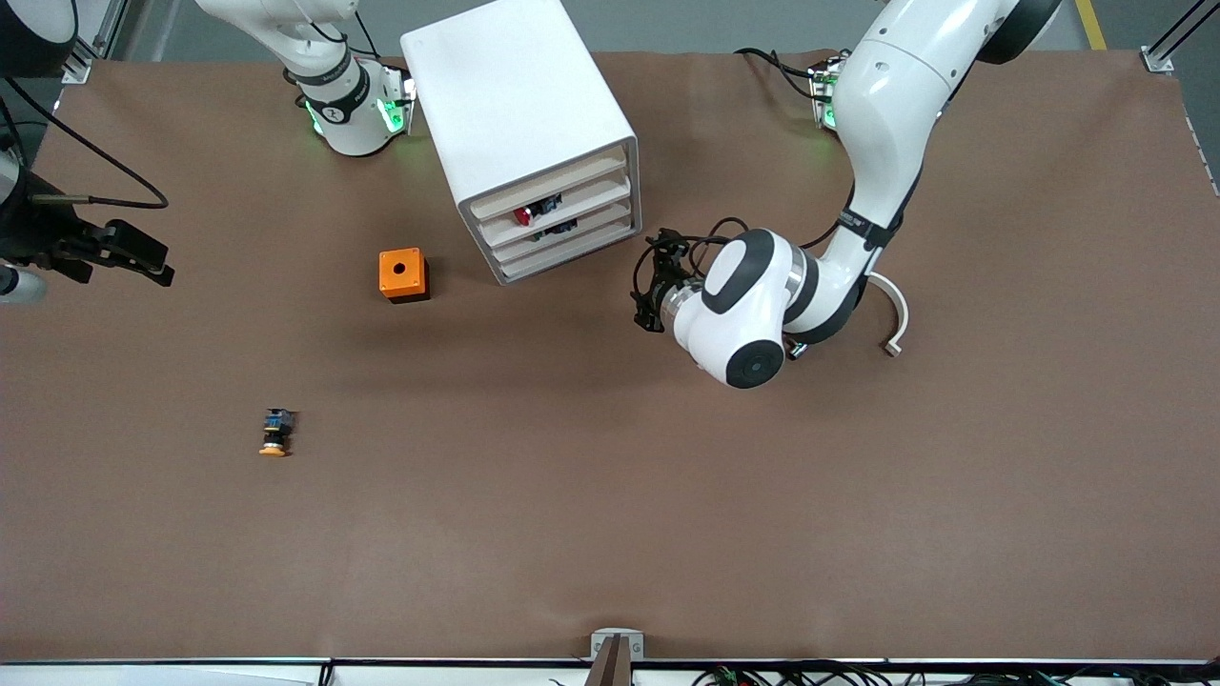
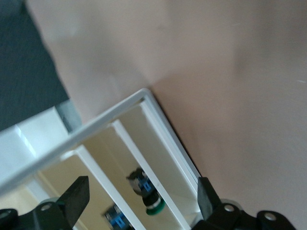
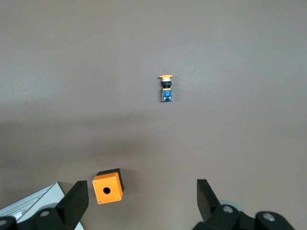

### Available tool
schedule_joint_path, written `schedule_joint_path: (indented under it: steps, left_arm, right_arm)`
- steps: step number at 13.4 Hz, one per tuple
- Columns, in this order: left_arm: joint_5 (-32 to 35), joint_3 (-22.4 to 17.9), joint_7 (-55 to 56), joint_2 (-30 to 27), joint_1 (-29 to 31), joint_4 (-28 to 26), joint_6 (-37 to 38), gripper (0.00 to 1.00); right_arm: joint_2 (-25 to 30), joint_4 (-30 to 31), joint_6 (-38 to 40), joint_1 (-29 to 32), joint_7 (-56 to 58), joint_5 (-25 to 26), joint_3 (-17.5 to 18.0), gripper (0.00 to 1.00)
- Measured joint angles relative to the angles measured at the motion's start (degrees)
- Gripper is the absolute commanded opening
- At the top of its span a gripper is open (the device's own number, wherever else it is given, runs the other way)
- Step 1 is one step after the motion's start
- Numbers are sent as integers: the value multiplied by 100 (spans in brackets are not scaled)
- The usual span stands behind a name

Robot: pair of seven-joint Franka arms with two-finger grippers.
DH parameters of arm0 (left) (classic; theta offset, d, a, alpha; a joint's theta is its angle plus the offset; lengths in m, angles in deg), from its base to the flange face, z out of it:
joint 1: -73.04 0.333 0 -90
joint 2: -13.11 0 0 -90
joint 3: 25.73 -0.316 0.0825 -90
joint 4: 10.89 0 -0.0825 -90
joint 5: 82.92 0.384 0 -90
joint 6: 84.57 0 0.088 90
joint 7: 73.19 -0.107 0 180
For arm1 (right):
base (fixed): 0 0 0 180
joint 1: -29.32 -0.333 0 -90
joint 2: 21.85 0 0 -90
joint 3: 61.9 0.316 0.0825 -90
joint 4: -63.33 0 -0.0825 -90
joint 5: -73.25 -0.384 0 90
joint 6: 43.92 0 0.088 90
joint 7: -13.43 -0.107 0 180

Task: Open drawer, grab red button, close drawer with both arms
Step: 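Grasp the drawer handle with the left gripper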

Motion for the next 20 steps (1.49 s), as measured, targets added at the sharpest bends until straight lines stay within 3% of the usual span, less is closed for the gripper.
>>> schedule_joint_path:
  steps: [6, 11, 17, 20]
  left_arm:
    - [-304, 3, 2318, 136, -190, -2, 182, 99]
    - [-699, 4, 2652, 312, -338, -2, 264, 92]
    - [-1709, 2, 2740, 747, -361, -5, 273, 83]
    - [-1799, 2, 2839, 852, -411, -4, 274, 81]
  right_arm:
    - [-71, 16, 59, 80, 146, 1, -46, 100]
    - [-95, 21, 126, 162, 159, 1, -60, 100]
    - [-135, 22, 144, 166, 159, 1, -43, 100]
    - [-135, 22, 146, 166, 158, 1, -41, 100]
